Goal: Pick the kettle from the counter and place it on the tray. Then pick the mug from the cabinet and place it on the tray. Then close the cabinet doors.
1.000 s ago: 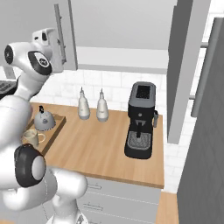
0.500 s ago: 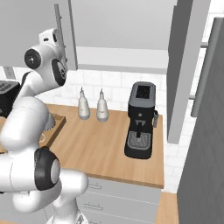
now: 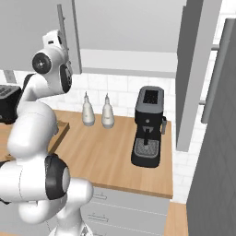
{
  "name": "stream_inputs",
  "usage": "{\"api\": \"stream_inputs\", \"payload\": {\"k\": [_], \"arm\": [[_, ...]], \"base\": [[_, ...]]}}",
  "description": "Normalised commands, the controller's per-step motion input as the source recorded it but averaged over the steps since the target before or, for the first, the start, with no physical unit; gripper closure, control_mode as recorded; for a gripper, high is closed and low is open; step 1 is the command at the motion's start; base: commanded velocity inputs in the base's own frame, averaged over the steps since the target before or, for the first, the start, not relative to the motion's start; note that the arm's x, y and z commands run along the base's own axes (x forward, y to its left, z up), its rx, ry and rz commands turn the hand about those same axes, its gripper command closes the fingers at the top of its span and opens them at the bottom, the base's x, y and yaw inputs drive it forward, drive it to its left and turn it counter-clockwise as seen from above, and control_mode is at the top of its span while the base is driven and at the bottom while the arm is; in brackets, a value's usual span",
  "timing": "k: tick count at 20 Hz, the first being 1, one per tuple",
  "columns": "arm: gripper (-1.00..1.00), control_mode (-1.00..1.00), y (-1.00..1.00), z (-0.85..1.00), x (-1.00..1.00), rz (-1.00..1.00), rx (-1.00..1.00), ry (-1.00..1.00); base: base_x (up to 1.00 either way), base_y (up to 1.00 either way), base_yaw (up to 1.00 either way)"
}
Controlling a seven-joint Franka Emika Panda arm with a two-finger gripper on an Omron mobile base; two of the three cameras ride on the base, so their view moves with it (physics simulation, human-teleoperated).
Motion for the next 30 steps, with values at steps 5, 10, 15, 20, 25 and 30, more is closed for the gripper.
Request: {"api": "stream_inputs", "payload": {"k": [5, 10, 15, 20, 25, 30], "arm": [[-1.00, -1.00, 0.30, 0.05, -0.77, 0.05, 0.00, 0.00], [-1.00, -1.00, 0.04, 0.01, -1.00, 0.12, 0.01, 0.00], [-1.00, -1.00, -0.16, 0.01, -0.92, 0.04, 0.08, 0.01], [-1.00, -1.00, -0.76, -0.17, -1.00, 0.04, 0.27, 0.00], [-1.00, -1.00, -1.00, -0.51, -0.98, 0.00, 0.34, 0.02], [-1.00, -1.00, -1.00, -0.77, -0.54, 0.00, 0.36, 0.01]], "base": [[0.00, 0.00, 0.00], [0.00, 0.00, 0.00], [0.00, 0.00, 0.00], [0.00, 0.00, 0.00], [0.00, 0.00, 0.00], [0.00, 0.00, 0.00]]}}
